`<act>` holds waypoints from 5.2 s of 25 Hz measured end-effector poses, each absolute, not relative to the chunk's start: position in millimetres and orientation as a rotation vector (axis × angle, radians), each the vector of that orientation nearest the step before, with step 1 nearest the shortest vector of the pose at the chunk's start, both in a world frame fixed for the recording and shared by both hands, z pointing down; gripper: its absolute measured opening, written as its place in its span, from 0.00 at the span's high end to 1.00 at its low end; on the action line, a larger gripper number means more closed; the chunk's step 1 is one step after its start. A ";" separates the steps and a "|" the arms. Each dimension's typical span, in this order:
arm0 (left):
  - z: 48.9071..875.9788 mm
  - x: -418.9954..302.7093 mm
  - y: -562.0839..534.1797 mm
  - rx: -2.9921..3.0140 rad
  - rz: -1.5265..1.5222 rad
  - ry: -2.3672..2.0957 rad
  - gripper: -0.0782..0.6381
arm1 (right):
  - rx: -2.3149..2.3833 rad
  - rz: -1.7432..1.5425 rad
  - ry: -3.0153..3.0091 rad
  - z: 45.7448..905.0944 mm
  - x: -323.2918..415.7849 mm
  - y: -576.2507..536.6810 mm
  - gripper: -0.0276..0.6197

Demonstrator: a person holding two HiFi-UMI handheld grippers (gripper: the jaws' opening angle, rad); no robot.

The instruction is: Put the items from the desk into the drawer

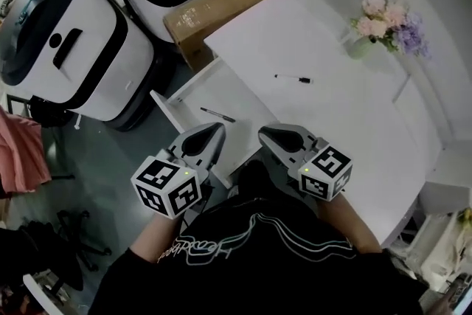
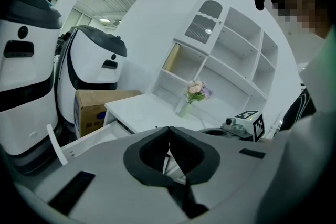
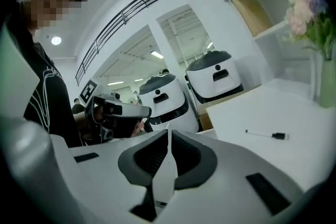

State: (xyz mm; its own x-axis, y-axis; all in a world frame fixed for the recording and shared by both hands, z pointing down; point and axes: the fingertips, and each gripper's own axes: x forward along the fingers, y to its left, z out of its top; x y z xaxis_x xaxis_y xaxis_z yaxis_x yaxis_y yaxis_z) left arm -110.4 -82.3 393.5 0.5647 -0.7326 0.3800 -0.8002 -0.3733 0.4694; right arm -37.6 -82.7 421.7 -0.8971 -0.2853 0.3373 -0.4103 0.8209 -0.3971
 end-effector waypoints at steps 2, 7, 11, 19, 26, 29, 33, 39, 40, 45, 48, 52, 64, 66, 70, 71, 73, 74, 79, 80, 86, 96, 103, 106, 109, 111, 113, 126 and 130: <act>391.1 -95.5 -83.3 2.205 0.150 -1.192 0.86 | 0.591 0.611 -2.737 412.8 -19.2 -84.6 0.88; 390.3 -60.1 -89.4 2.243 0.169 -1.129 0.86 | 0.717 0.566 -2.737 402.1 24.8 -97.3 0.88; 390.2 -43.7 -95.9 2.256 0.190 -1.102 0.86 | 0.788 0.550 -2.713 405.7 52.2 -118.2 0.87; 390.5 -30.8 -121.7 2.247 0.228 -1.109 0.86 | 0.794 0.429 -2.636 424.3 89.0 -181.6 0.78; 400.5 -31.2 -151.5 2.219 0.257 -1.121 0.86 | 0.721 0.319 -2.495 469.4 101.1 -238.8 0.64; 407.9 -32.0 -165.0 2.206 0.263 -1.124 0.86 | 0.661 0.266 -2.432 494.5 102.0 -255.9 0.64; 417.3 -33.6 -180.9 2.189 0.269 -1.129 0.86 | 0.552 0.171 -2.327 530.7 100.4 -267.7 0.64; 421.0 -41.4 -200.2 2.169 0.225 -1.183 0.86 | 0.481 0.211 -2.266 558.7 99.8 -277.1 0.69; 421.5 -43.3 -202.6 2.165 0.217 -1.193 0.86 | 0.472 0.234 -2.269 559.8 99.4 -276.6 0.71; 423.8 -54.1 -204.6 2.140 0.193 -1.218 0.86 | 0.446 0.275 -2.263 560.7 95.2 -271.8 0.81; 423.0 -58.1 -200.1 2.131 0.180 -1.221 0.86 | 0.451 0.261 -2.244 560.9 94.2 -269.5 0.84; 420.4 -62.9 -189.1 2.131 0.172 -1.226 0.86 | 0.469 0.240 -2.232 556.2 91.8 -261.8 0.84; 397.1 -92.9 -125.4 2.130 0.124 -1.269 0.86 | 0.601 0.286 -2.451 467.3 37.9 -173.0 0.84; 396.1 -99.8 -112.9 2.122 0.114 -1.277 0.86 | 0.593 0.306 -2.489 458.2 22.3 -150.9 0.84; 397.4 -114.3 -87.5 2.107 0.105 -1.303 0.86 | 0.567 0.362 -2.517 456.5 -5.4 -110.7 0.84; 398.8 -118.1 -81.7 2.100 0.103 -1.311 0.86 | 0.556 0.371 -2.517 459.6 -11.3 -102.5 0.84; 403.1 -126.4 -71.7 2.082 0.099 -1.327 0.86 | 0.528 0.384 -2.509 469.0 -22.1 -89.3 0.84; 405.4 -130.7 -67.1 2.071 0.100 -1.335 0.86 | 0.513 0.392 -2.503 473.9 -27.6 -84.1 0.84; 412.6 -152.9 -48.5 2.021 0.093 -1.377 0.86 | 0.445 0.418 -2.461 500.8 -55.3 -70.6 0.84; 414.2 -156.6 -46.5 2.012 0.090 -1.384 0.86 | 0.433 0.424 -2.450 507.9 -60.4 -70.8 0.84; 424.0 -180.2 -39.8 1.953 0.070 -1.434 0.86 | 0.310 0.288 -2.301 570.8 -91.1 -76.7 0.84; 448.5 -220.2 -43.7 1.815 0.049 -1.530 0.86 | 0.069 0.150 -2.011 683.4 -120.6 -93.1 0.84; 465.6 -244.8 -52.6 1.714 0.037 -1.595 0.86 | -0.056 0.098 -1.863 742.6 -129.9 -101.4 0.84; 469.6 -252.0 -52.9 1.686 0.026 -1.612 0.86 | -0.081 0.096 -1.832 751.7 -131.7 -102.0 0.83; 469.3 -255.3 -53.0 1.676 0.020 -1.616 0.86 | -0.095 0.141 -1.837 748.4 -134.0 -99.8 0.70; 467.4 -254.2 -53.2 1.688 0.019 -1.608 0.86 | -0.088 0.169 -1.856 739.0 -134.7 -99.6 0.67; 463.4 -250.1 -53.4 1.717 0.017 -1.589 0.86 | -0.058 0.191 -1.891 722.9 -135.0 -100.6 0.67; 399.7 -171.0 -25.9 2.039 0.075 -1.350 0.86 | 0.325 0.405 -2.358 527.0 -82.0 -45.6 0.73; 376.1 -141.8 -7.6 2.141 0.081 -1.280 0.86 | 0.494 0.464 -2.539 455.9 -50.2 -33.1 0.80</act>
